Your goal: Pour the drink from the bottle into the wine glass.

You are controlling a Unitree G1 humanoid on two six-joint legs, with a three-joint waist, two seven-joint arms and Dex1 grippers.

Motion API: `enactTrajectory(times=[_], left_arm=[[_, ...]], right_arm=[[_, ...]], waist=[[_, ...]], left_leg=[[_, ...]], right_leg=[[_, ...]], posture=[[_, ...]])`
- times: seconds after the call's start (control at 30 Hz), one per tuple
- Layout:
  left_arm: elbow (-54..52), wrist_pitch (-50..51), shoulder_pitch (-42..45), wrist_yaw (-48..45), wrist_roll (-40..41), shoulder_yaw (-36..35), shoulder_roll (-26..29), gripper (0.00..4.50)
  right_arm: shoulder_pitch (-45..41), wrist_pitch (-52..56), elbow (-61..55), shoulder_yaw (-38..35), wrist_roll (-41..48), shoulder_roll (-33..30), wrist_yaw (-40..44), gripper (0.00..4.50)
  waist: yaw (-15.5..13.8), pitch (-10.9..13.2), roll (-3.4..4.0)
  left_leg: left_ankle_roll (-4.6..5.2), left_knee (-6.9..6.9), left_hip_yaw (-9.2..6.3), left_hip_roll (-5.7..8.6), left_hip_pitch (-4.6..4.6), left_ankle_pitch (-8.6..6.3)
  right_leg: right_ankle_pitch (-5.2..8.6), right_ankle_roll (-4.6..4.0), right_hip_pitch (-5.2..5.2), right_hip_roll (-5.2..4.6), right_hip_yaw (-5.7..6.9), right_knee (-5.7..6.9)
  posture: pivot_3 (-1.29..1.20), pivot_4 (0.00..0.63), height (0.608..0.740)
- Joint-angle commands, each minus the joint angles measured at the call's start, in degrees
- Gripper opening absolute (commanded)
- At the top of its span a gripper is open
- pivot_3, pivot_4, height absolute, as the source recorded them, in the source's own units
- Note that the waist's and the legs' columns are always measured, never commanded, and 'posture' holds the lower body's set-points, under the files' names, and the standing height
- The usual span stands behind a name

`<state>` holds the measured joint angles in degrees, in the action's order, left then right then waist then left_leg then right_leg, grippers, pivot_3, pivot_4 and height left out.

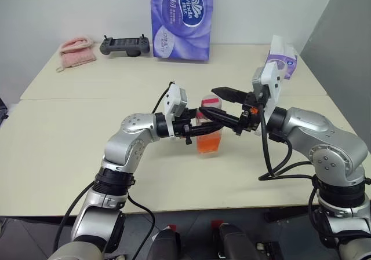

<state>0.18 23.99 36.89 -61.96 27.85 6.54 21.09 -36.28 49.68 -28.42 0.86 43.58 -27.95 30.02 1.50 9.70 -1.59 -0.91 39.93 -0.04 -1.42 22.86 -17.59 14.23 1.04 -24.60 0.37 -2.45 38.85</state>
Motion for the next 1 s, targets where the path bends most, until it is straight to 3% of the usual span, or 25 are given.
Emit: enactTrajectory(times=[0.03, 0.07, 0.2, 0.4, 0.5, 0.67, 0.77, 0.83, 1.0], left_arm=[[-1.34, -1.54, 2.25, 0.01, 0.33, -0.88, -0.27, 1.94], [-1.32, -1.56, 2.27, 0.01, 0.33, -0.88, -0.29, 1.94], [-1.19, -1.66, 2.33, -0.07, 0.33, -0.87, -0.26, 1.94], [-1.21, -1.63, 2.2, -0.29, 0.39, -0.88, -0.18, 1.94], [-1.06, -1.78, 2.3, -0.27, 0.37, -0.82, -0.21, 1.94], [-1.07, -1.94, 2.23, -0.15, 0.38, -0.9, -0.14, 1.94], [-1.33, -1.92, 1.92, 0.02, 0.4, -1.02, -0.05, 1.94], [-1.38, -1.93, 1.79, 0.06, 0.45, -1.05, -0.04, 1.94], [-1.21, -1.97, 2.15, 0.2, 0.35, -0.74, -0.49, 1.94]], right_arm=[[-0.19, -1.24, -0.97, -0.61, -0.3, -0.3, 0.67, 2.1], [-0.15, -1.22, -0.98, -0.69, -0.22, -0.2, 0.61, 1.78], [-1.0, -1.08, -0.77, -2.33, 1.23, 0.78, -0.44, 1.78], [-5.53, 2.55, 2.61, -12.56, 15.41, 6.84, -9.53, 1.78], [-4.98, 3.24, 1.98, -13.02, 16.03, 5.43, -10.74, 1.78], [-0.03, -1.18, -0.28, -10.94, 6.73, 0.86, -11.25, 1.78], [8.97, -7.83, 1.52, -7.56, -8.8, -2.97, -15.79, 1.78], [13.5, -10.93, 4.23, -6.72, -15.15, -2.28, -19.77, 1.78], [19.61, -12.86, 11.93, -4.93, -21.51, 3.99, -24.1, 1.78]], waist=[[0.0, 0.0, 0.0], [0.0, 0.0, 0.0], [0.0, 0.0, 0.0], [0.0, 0.01, 0.02], [-0.07, 0.01, 0.02], [-0.03, 0.01, 0.02], [-0.17, 0.0, 0.0], [-0.23, -0.01, -0.01], [0.31, -0.01, 0.04]], left_leg=[[0.0, 0.0, 0.0, 0.0, 0.0, 0.0], [0.0, 0.0, 0.0, 0.0, 0.0, 0.0], [0.0, 0.0, 0.0, 0.0, 0.0, 0.0], [0.0, 0.0, 0.01, 0.0, 0.0, 0.0], [0.0, 0.0, -0.02, 0.0, 0.02, 0.0], [0.0, -0.01, 0.02, 0.01, 0.02, 0.0], [0.0, -0.02, 0.0, 0.01, 0.02, 0.0], [0.0, -0.02, 0.01, 0.02, 0.03, 0.0], [-0.02, -0.03, 0.16, -0.03, -0.01, 0.01]], right_leg=[[0.0, 0.0, 0.0, 0.0, 0.0, 0.0], [0.0, 0.0, 0.0, 0.0, 0.0, 0.0], [0.0, 0.0, 0.0, 0.0, 0.0, 0.0], [0.0, 0.0, 0.0, 0.0, -0.01, 0.02], [0.0, 0.0, 0.0, -0.03, 0.02, -0.01], [0.0, 0.0, 0.0, -0.03, -0.01, -0.01], [0.0, 0.01, 0.0, -0.02, -0.01, -0.02], [0.01, 0.01, 0.05, -0.02, -0.02, -0.08], [0.01, 0.01, -0.05, 0.06, -0.15, 0.02]], posture=[[0.0, 0.15, 0.74], [0.0, 0.15, 0.74], [0.0, 0.15, 0.74], [0.0, 0.15, 0.74], [0.0, 0.15, 0.74], [0.0, 0.15, 0.74], [0.0, 0.15, 0.74], [0.0, 0.15, 0.74], [0.0, 0.15, 0.74]])
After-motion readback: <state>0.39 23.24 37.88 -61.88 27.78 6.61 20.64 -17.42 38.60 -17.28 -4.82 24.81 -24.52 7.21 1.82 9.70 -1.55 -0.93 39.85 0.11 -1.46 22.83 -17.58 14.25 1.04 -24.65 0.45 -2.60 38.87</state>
